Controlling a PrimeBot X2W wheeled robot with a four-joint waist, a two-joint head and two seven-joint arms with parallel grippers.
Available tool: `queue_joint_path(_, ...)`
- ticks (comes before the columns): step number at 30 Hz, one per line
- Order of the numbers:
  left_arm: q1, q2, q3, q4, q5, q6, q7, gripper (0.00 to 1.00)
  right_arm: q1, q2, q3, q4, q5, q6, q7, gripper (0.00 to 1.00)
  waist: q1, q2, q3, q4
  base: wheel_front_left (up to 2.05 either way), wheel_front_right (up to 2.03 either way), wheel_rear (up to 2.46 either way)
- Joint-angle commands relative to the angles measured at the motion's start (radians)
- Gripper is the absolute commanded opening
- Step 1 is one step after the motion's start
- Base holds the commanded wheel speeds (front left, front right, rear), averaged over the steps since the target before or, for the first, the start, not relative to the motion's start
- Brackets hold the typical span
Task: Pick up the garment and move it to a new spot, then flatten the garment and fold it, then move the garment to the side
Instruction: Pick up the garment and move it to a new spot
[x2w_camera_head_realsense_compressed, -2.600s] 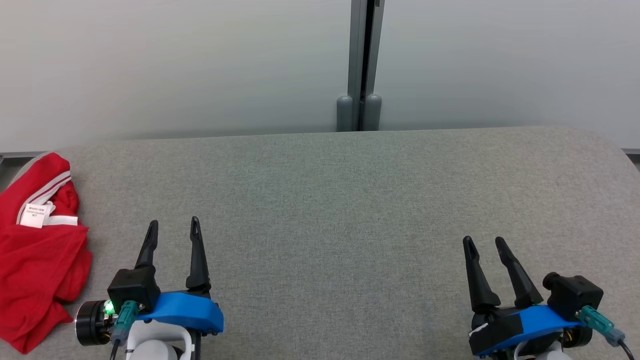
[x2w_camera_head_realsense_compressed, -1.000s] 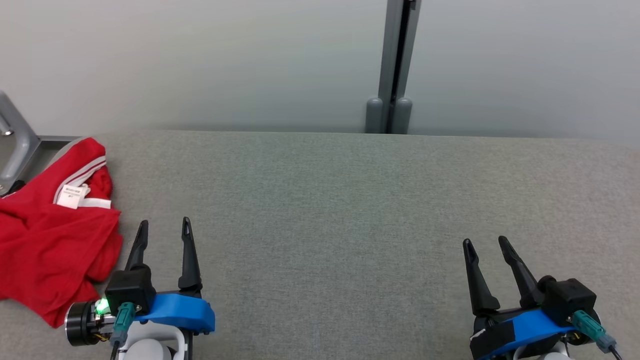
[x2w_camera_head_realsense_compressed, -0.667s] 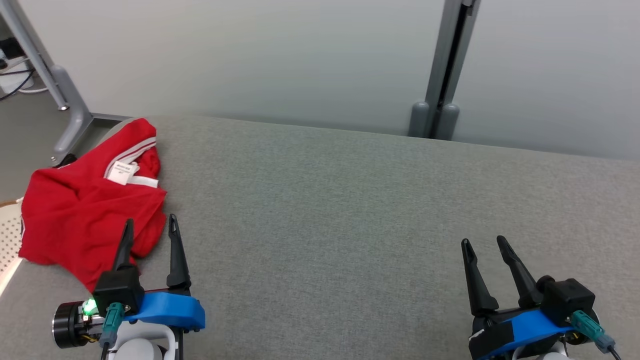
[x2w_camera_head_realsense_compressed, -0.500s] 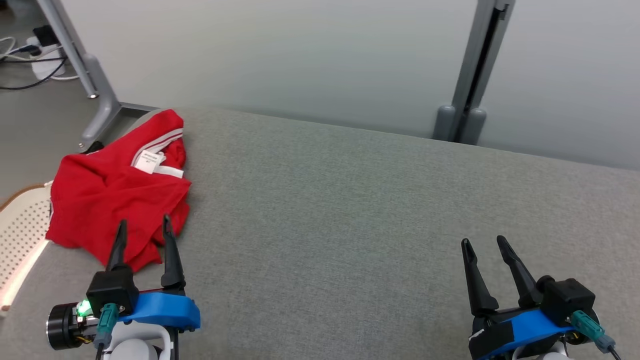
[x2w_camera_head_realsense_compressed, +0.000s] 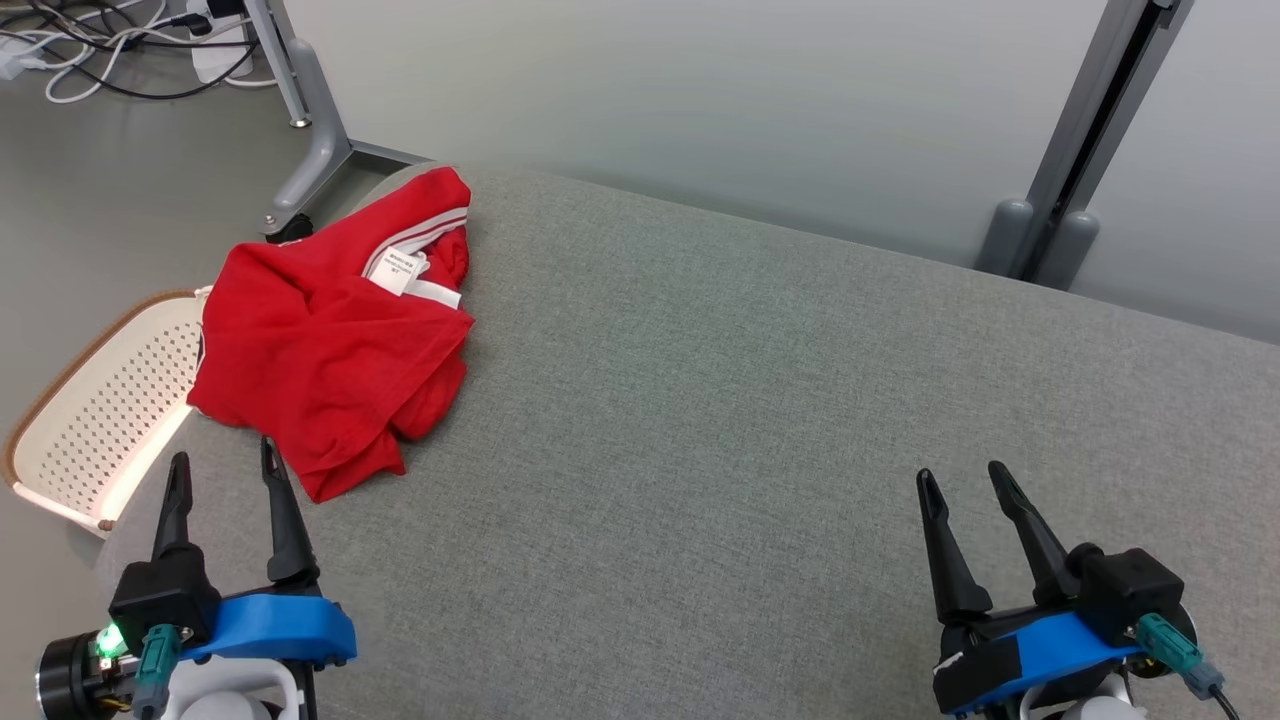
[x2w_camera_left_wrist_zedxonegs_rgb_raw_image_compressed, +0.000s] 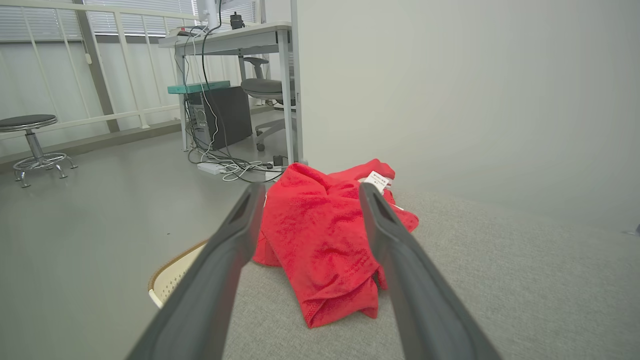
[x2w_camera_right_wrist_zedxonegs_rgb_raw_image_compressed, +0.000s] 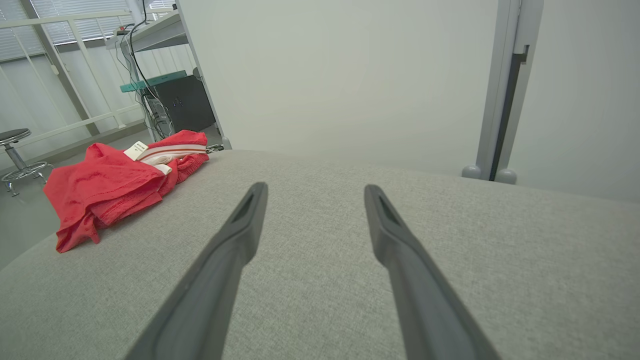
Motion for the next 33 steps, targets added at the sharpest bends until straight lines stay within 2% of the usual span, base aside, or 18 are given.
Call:
queue_joint_path(1, 0.003, 0.004, 0.010, -0.007, -0.002, 0.000, -0.003, 1.00, -0.011, -0.005, 0.002, -0.004, -0.004, 0.000, -0.003, 1.00, -0.0001, -0.0001, 0.003, 0.001, 0.00, 0.00, 0.00)
queue_joint_path(7, -0.009, 0.001, 0.034, -0.013, -0.005, 0.000, -0.003, 1.00, -0.018, -0.005, 0.008, -0.001, -0.010, 0.000, -0.003, 1.00, -0.0001, -0.0001, 0.017, -0.016, 0.00, 0.00, 0.00)
queue_joint_path(11, -0.072, 0.016, 0.062, -0.010, -0.023, -0.019, -0.003, 1.00, -0.038, -0.005, -0.007, -0.006, -0.031, 0.000, -0.003, 1.00, -0.0001, -0.0001, 0.047, -0.036, 0.00, 0.00, 0.00)
queue_joint_path(15, -0.174, 0.055, 0.118, 0.000, -0.046, -0.031, -0.003, 1.00, -0.068, -0.006, -0.022, -0.019, -0.069, 0.000, -0.003, 1.00, -0.0001, -0.0001, 0.102, -0.077, 0.00, 0.00, 0.00)
queue_joint_path(19, -0.281, 0.120, 0.180, 0.035, -0.068, -0.044, -0.003, 1.00, -0.105, -0.005, -0.039, -0.039, -0.110, 0.000, -0.003, 1.00, -0.0001, -0.0001, 0.164, -0.134, 0.00, 0.00, 0.00)
queue_joint_path(20, -0.281, 0.120, 0.180, 0.035, -0.068, -0.044, -0.003, 1.00, -0.105, -0.005, -0.039, -0.039, -0.110, 0.000, -0.003, 1.00, -0.0001, -0.0001, 0.164, -0.134, 0.00, 0.00, 0.00)
queue_joint_path(27, -0.473, 0.246, 0.250, 0.198, -0.098, -0.080, -0.003, 1.00, -0.136, -0.021, -0.070, -0.097, -0.152, 0.000, -0.003, 1.00, -0.0001, -0.0001, 0.264, -0.214, 0.00, 0.00, 0.00)
queue_joint_path(33, -0.573, 0.311, 0.240, 0.445, -0.104, -0.107, 0.021, 1.00, -0.122, -0.031, -0.079, -0.130, -0.157, 0.000, -0.003, 1.00, -0.0001, -0.0001, 0.299, -0.244, 0.00, 0.00, 0.00)
